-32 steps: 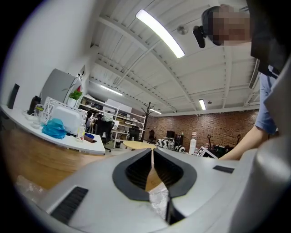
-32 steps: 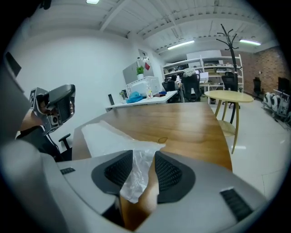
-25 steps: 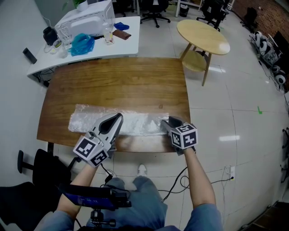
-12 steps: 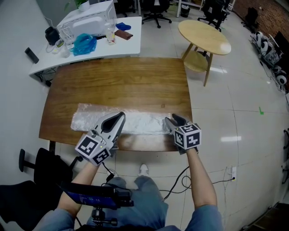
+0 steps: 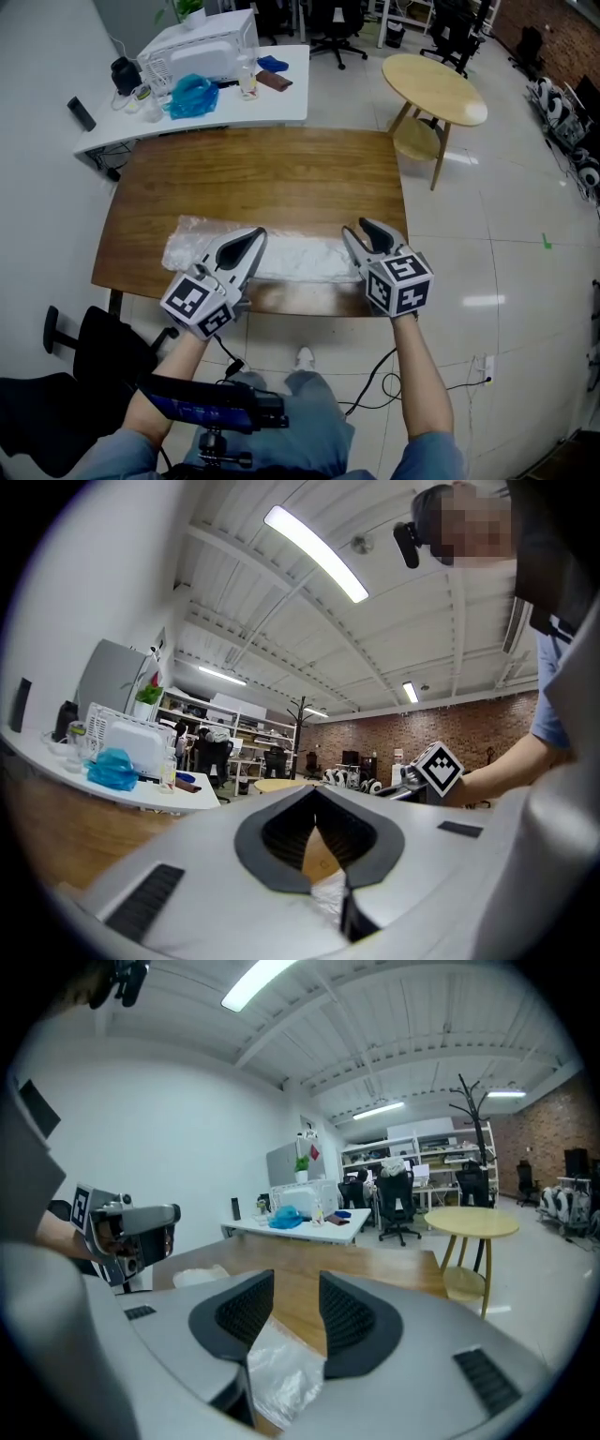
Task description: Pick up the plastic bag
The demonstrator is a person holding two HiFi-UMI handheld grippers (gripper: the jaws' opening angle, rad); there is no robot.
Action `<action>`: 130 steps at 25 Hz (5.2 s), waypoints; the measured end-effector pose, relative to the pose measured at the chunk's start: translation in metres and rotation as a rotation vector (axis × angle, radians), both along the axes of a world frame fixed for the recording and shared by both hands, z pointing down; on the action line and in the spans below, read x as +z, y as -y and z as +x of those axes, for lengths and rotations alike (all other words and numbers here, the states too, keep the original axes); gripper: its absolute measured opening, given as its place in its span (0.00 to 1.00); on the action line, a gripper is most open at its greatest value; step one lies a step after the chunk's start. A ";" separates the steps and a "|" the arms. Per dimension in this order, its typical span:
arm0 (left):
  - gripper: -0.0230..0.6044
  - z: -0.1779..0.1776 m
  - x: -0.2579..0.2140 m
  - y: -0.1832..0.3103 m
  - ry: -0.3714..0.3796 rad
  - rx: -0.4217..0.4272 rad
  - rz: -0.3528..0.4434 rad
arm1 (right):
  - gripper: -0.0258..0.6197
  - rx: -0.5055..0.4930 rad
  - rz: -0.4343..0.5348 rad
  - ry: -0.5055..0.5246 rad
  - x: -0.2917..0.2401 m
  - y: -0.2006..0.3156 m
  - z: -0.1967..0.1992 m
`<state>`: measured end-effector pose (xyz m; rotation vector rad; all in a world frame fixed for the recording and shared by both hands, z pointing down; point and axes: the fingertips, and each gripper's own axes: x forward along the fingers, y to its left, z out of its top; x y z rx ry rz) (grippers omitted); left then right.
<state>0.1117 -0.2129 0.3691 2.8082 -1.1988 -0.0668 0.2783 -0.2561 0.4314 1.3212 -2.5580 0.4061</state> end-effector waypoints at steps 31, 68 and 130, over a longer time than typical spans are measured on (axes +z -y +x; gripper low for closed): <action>0.06 -0.112 -0.057 -0.044 0.052 0.028 0.109 | 0.08 -0.127 0.372 0.095 -0.142 -0.096 -0.190; 0.06 -0.073 0.201 0.027 0.596 0.228 -0.552 | 0.04 -0.260 -0.266 -0.261 0.151 -0.021 -0.236; 0.06 -0.298 0.240 0.004 0.604 -0.186 -0.647 | 0.04 0.188 -0.330 -0.337 0.172 -0.031 0.020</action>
